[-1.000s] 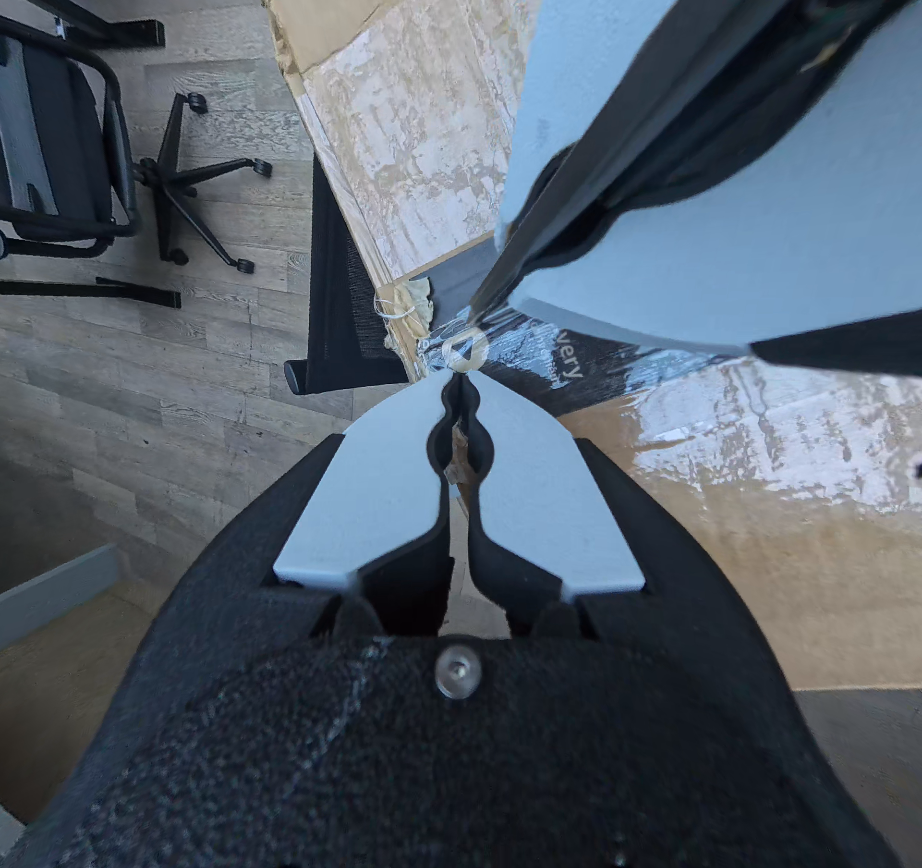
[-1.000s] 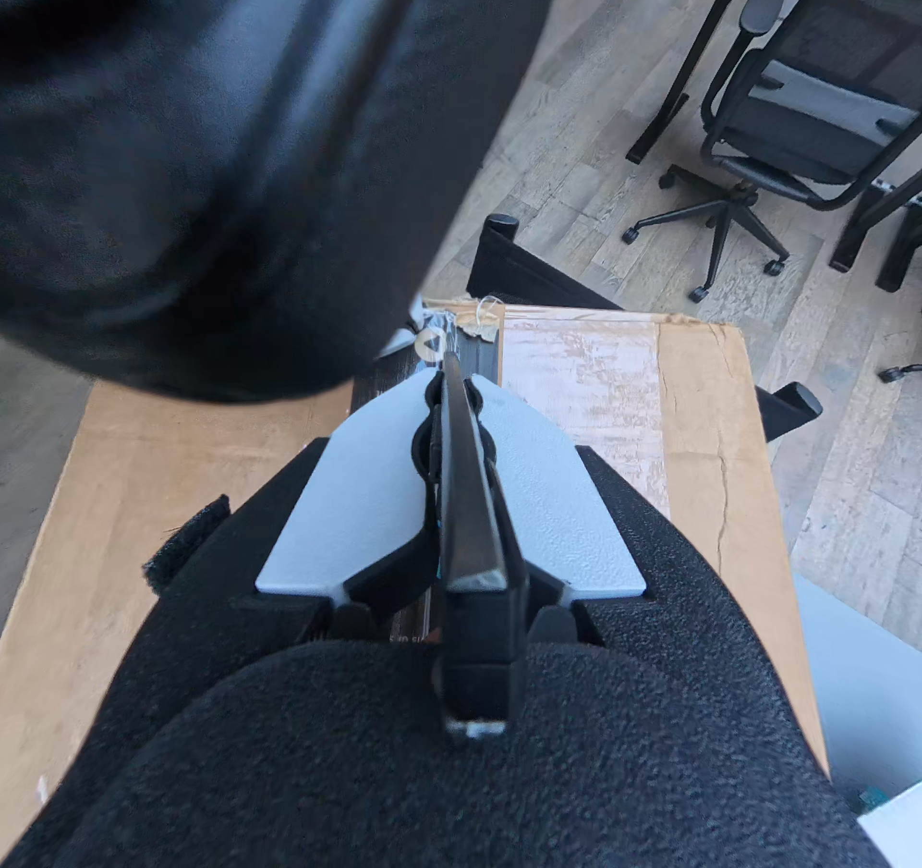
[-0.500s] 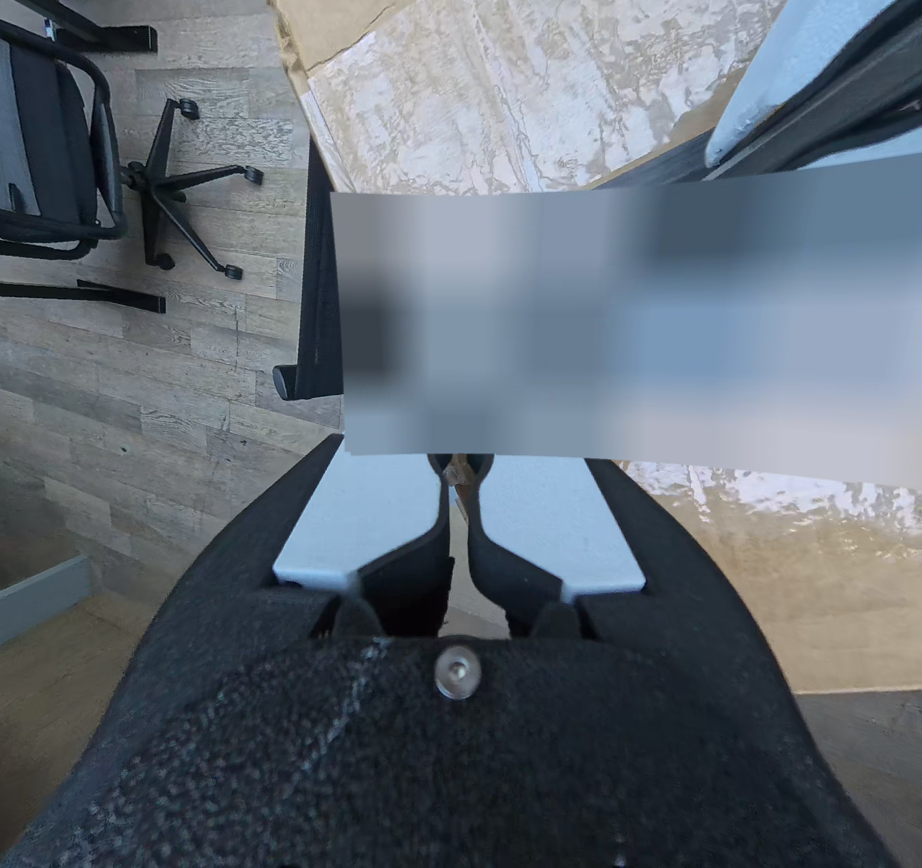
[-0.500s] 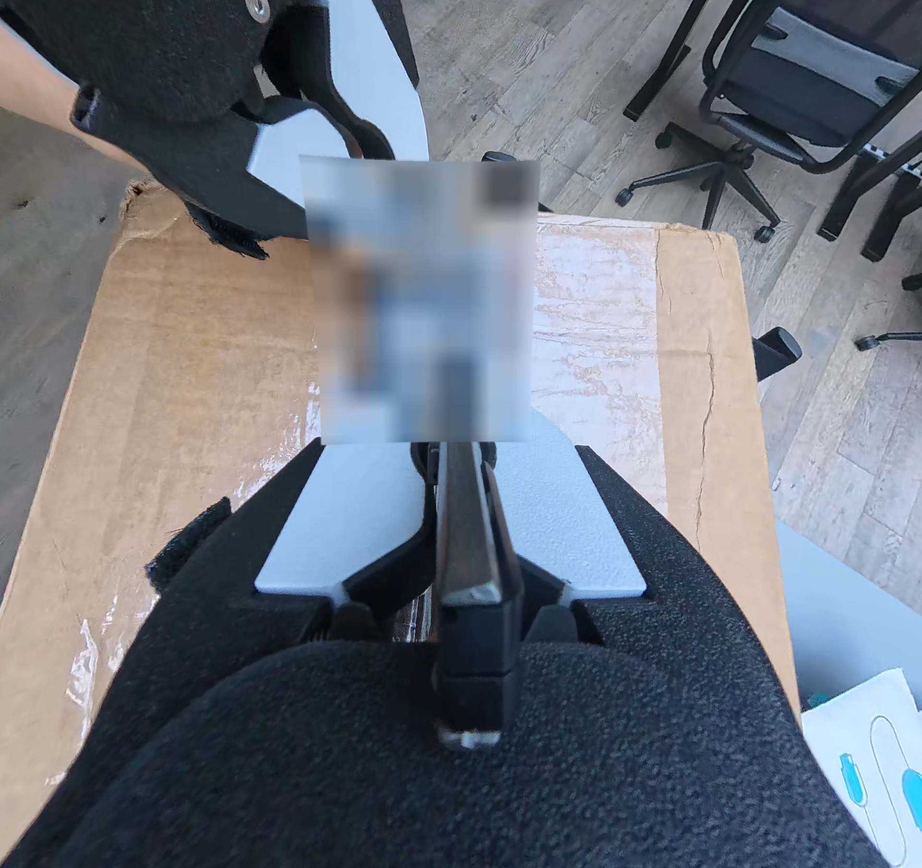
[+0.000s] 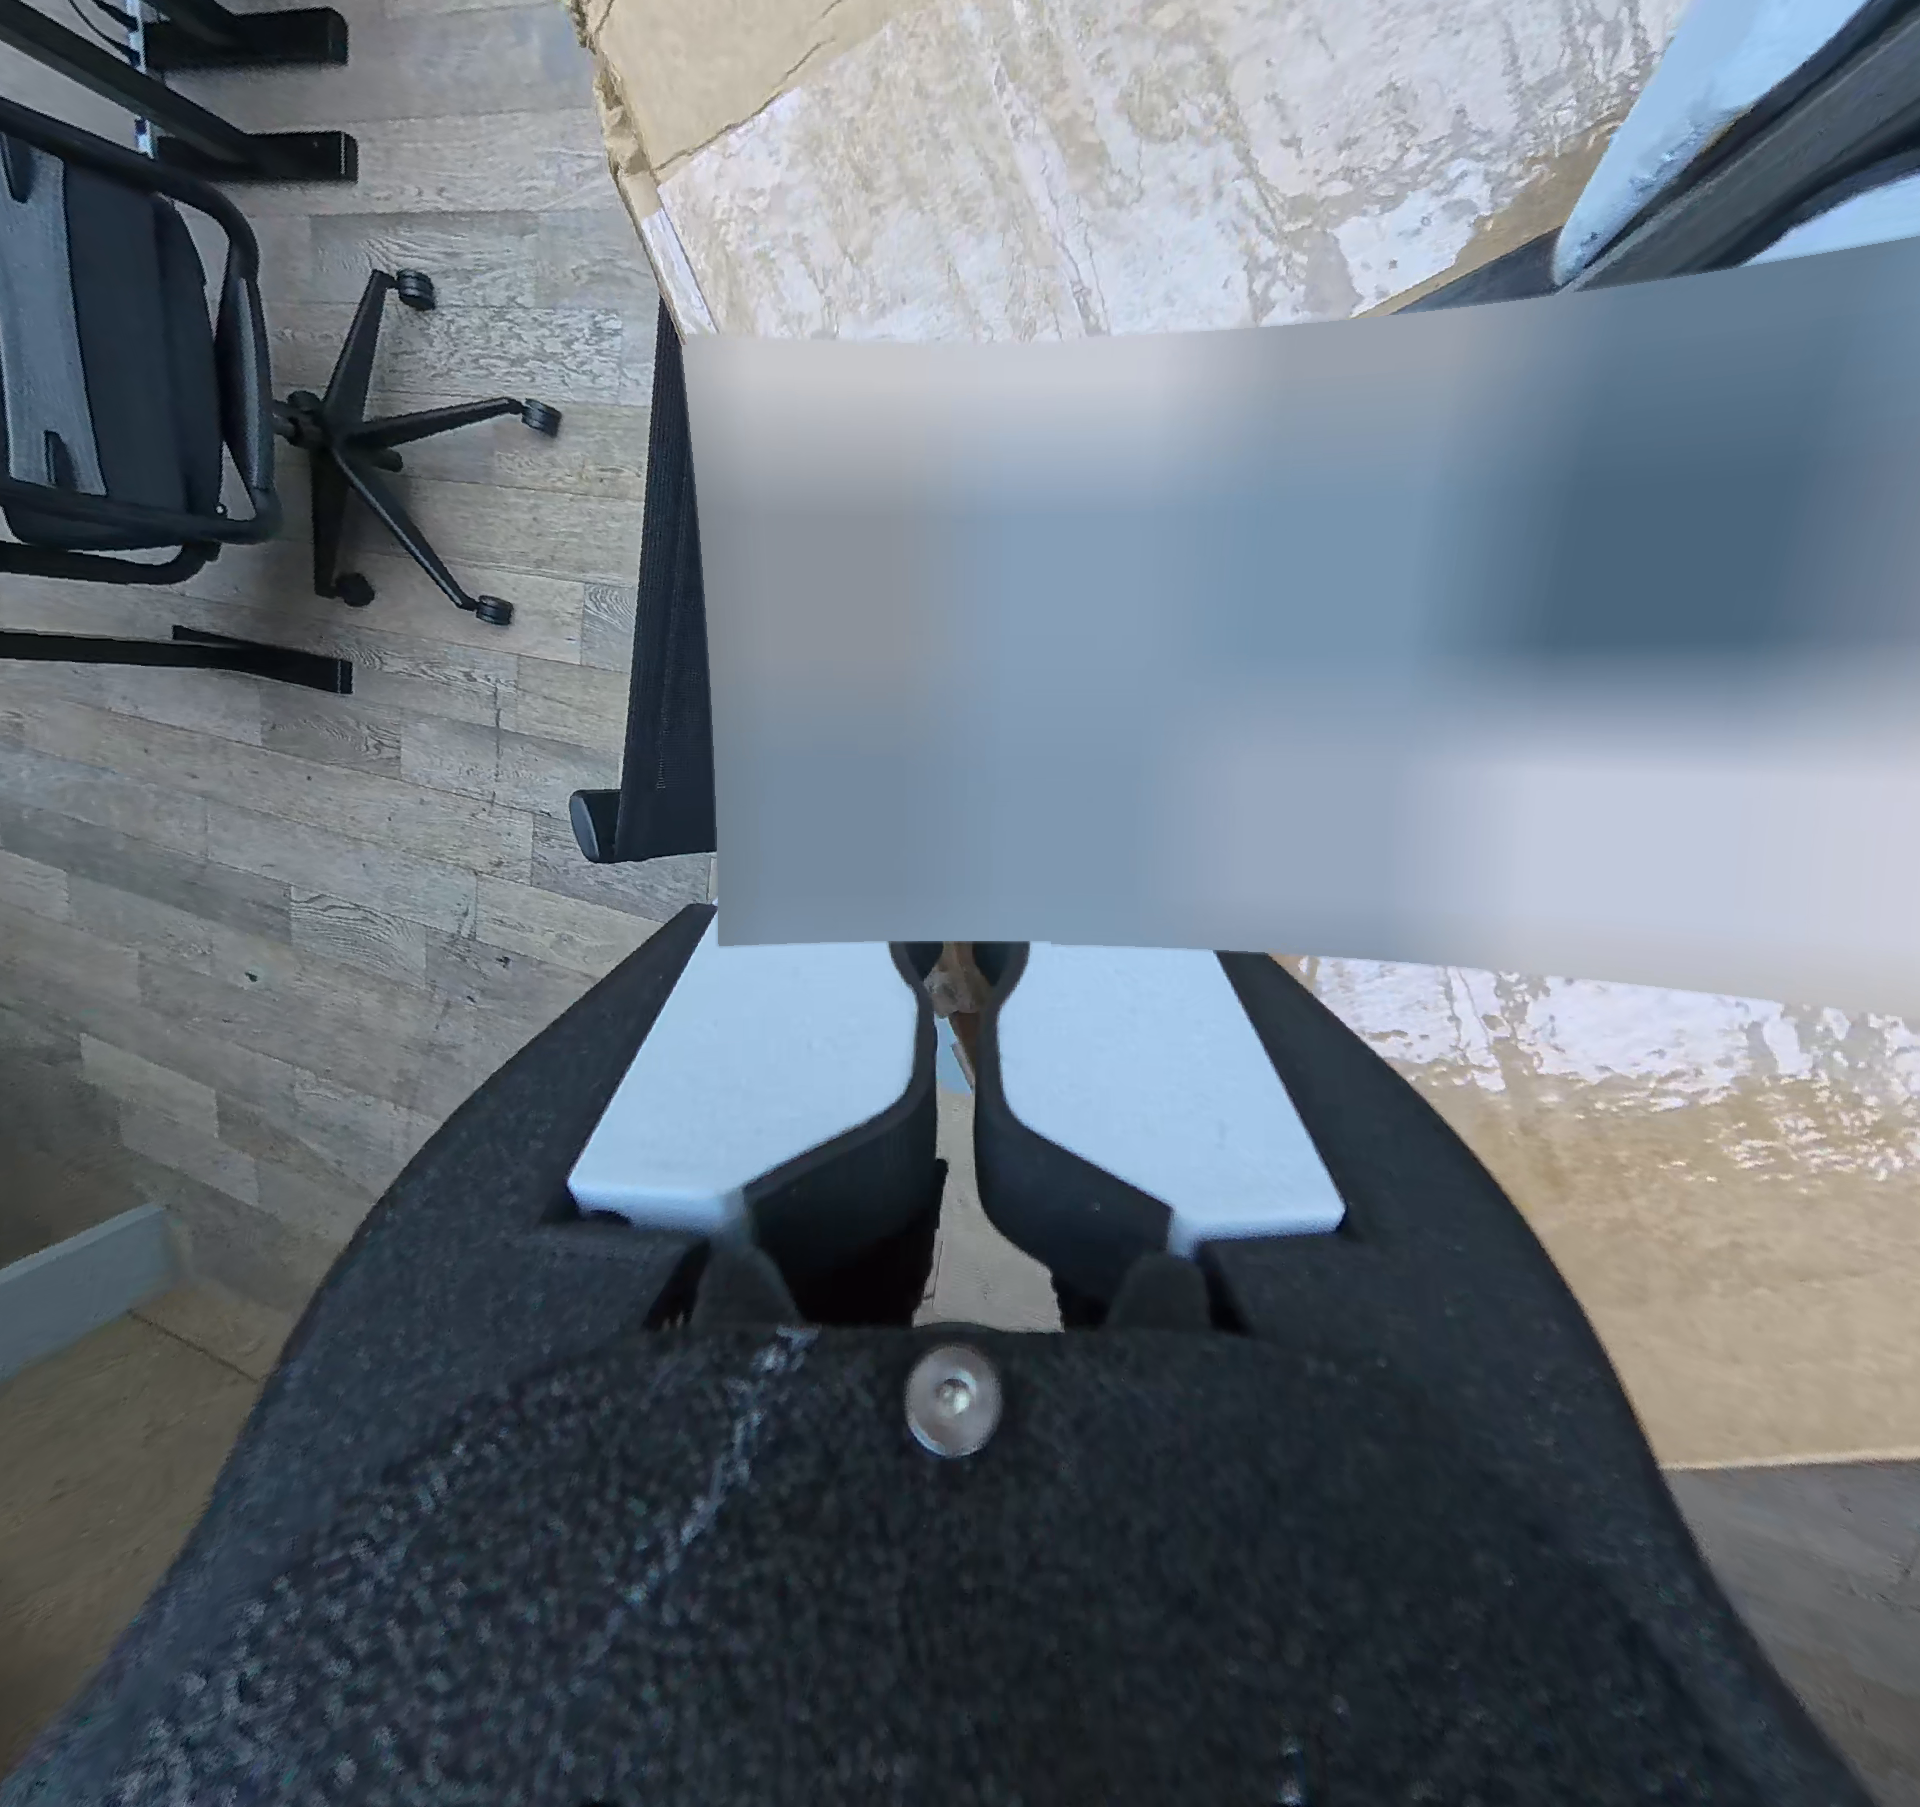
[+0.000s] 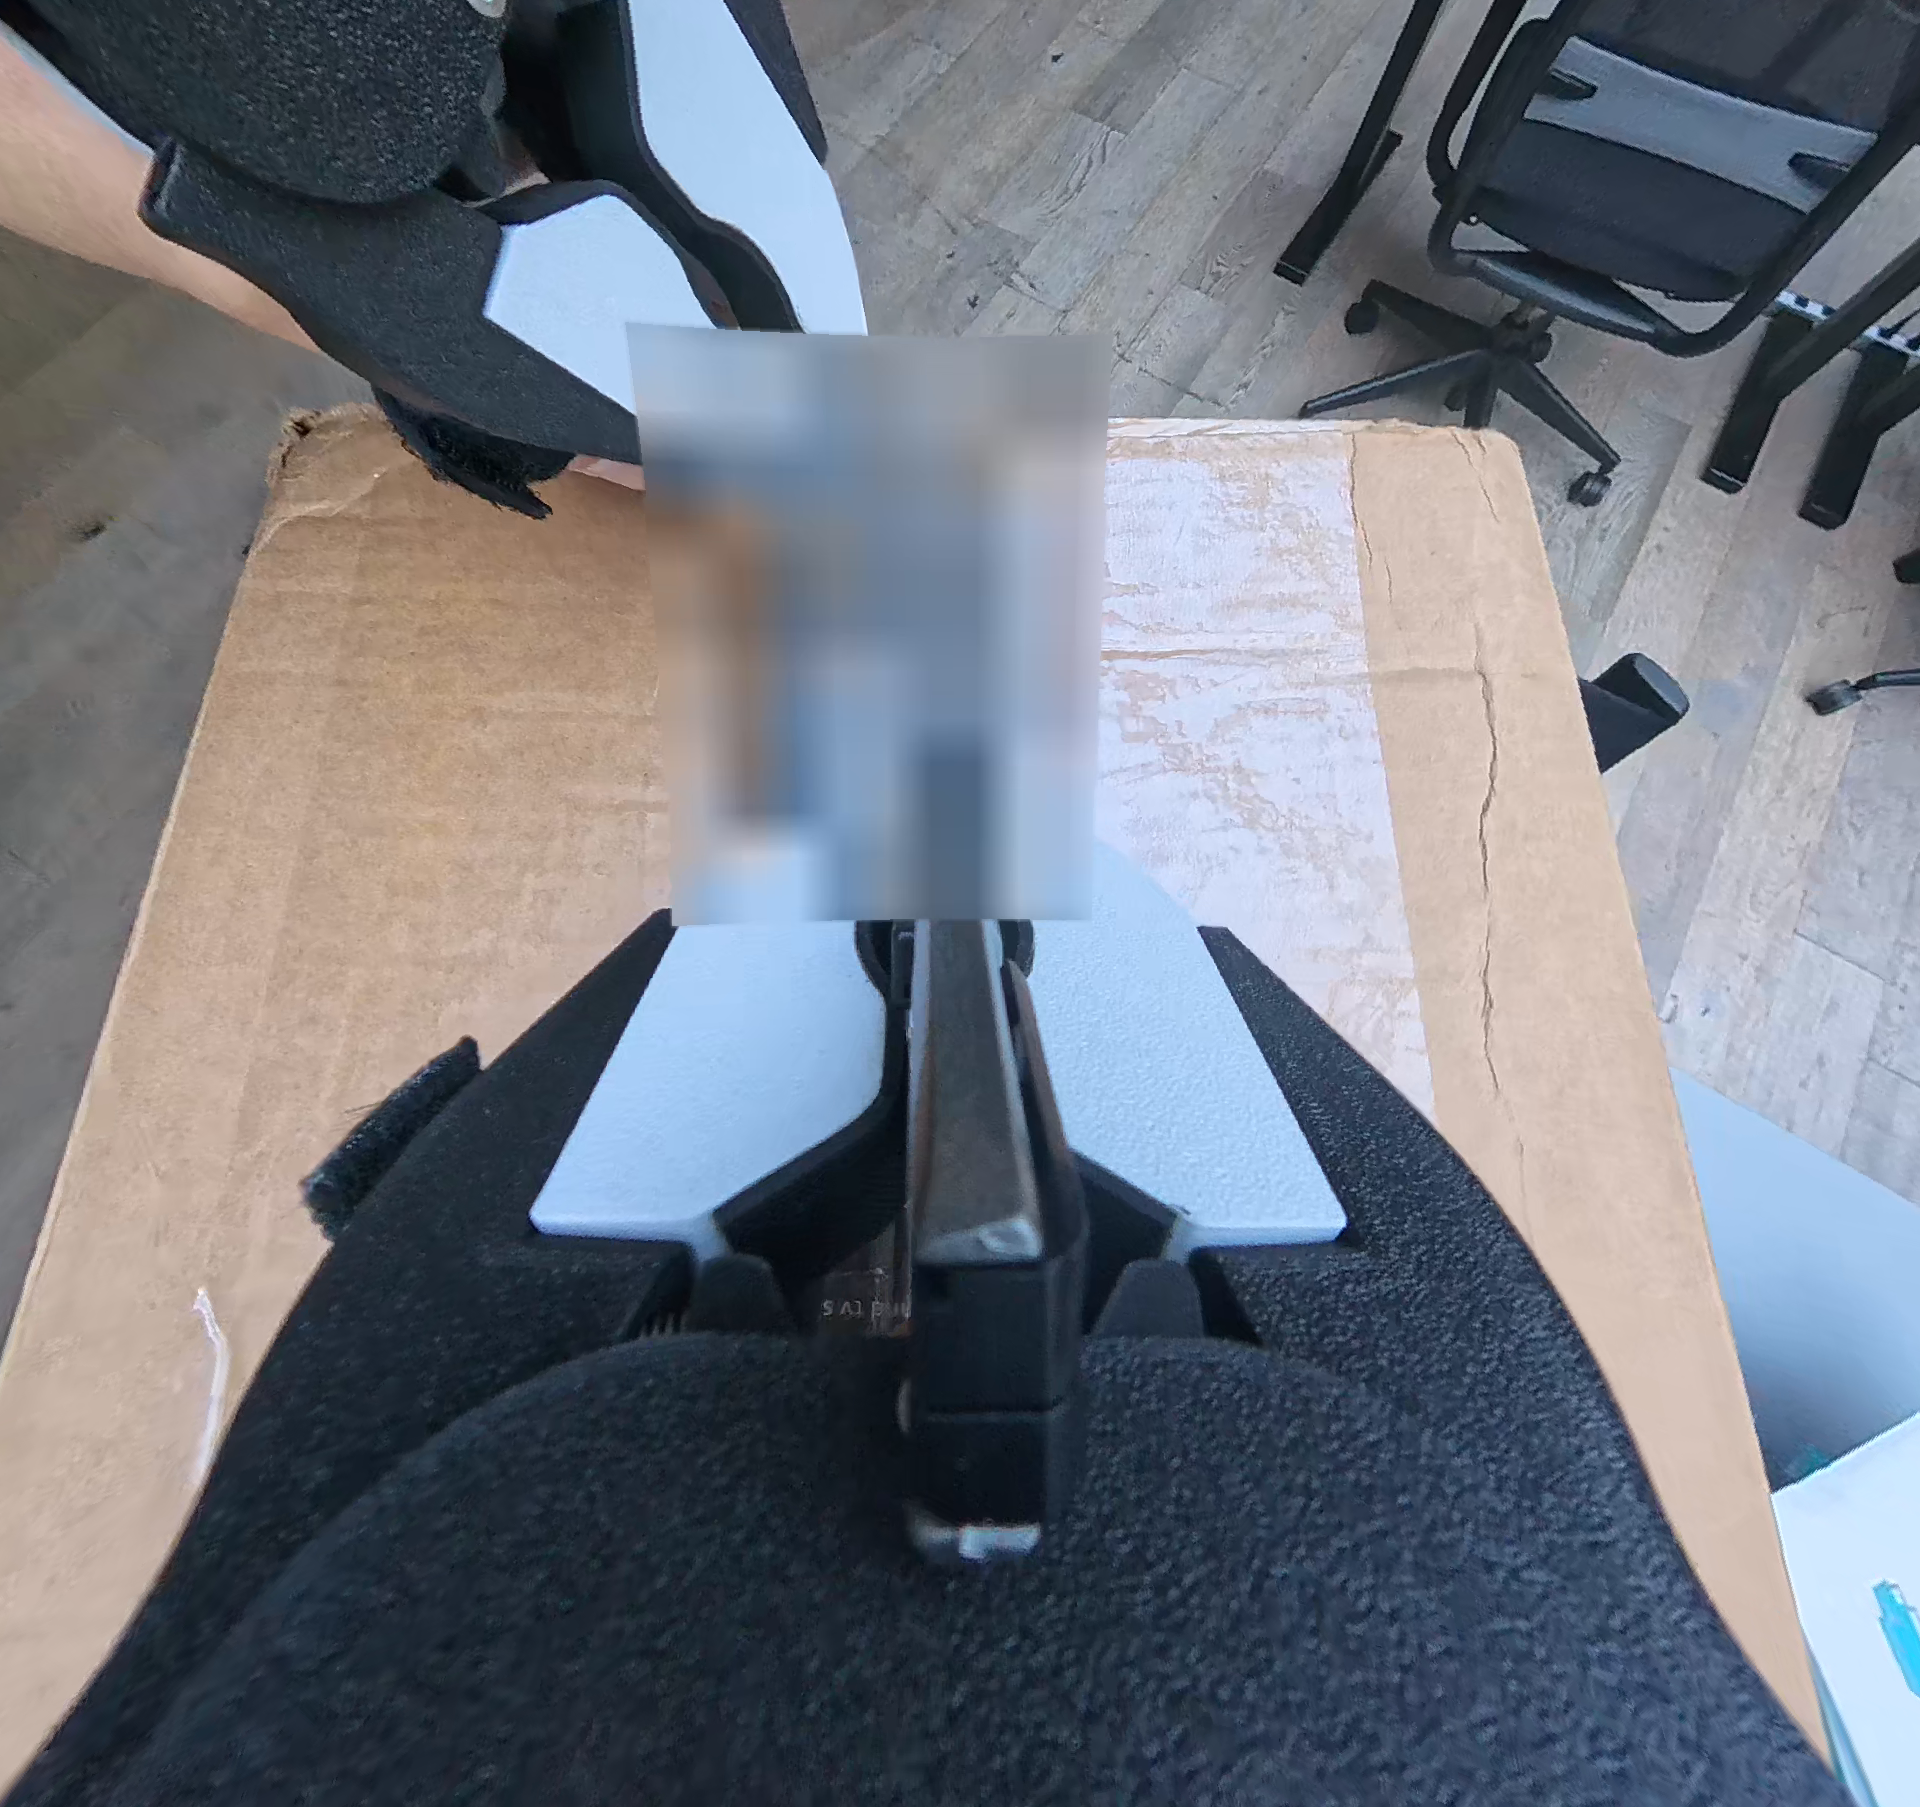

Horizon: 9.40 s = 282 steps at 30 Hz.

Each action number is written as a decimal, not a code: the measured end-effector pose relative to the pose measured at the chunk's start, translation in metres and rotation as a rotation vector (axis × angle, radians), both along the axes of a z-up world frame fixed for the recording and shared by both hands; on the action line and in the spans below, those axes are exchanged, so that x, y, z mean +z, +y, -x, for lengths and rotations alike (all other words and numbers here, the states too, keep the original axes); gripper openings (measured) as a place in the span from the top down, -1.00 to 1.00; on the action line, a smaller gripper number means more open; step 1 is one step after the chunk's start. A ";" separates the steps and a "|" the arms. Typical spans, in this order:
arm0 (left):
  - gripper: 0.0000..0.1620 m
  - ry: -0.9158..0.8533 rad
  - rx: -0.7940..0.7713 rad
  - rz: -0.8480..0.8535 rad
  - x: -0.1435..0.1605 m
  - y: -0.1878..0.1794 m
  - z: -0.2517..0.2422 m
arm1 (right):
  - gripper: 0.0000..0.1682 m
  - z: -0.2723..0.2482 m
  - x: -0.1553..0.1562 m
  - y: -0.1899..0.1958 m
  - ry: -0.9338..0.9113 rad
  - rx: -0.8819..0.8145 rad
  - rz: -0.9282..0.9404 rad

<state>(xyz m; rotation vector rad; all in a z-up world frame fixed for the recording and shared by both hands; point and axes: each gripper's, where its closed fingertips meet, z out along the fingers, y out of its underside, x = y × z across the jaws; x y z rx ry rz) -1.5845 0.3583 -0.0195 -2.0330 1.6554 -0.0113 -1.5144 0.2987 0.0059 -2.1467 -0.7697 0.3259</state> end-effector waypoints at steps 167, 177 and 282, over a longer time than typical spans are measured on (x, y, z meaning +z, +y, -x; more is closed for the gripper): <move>1.00 0.050 -0.054 -0.165 -0.004 -0.008 -0.025 | 0.91 -0.051 -0.010 -0.071 0.030 -0.052 -0.079; 1.00 0.027 -0.029 -0.139 -0.005 -0.008 -0.026 | 0.91 -0.088 -0.015 -0.124 -0.150 0.014 -0.086; 1.00 0.244 -1.252 -0.521 -0.001 -0.287 -0.300 | 0.92 -0.289 -0.030 -0.332 1.411 -1.221 -0.234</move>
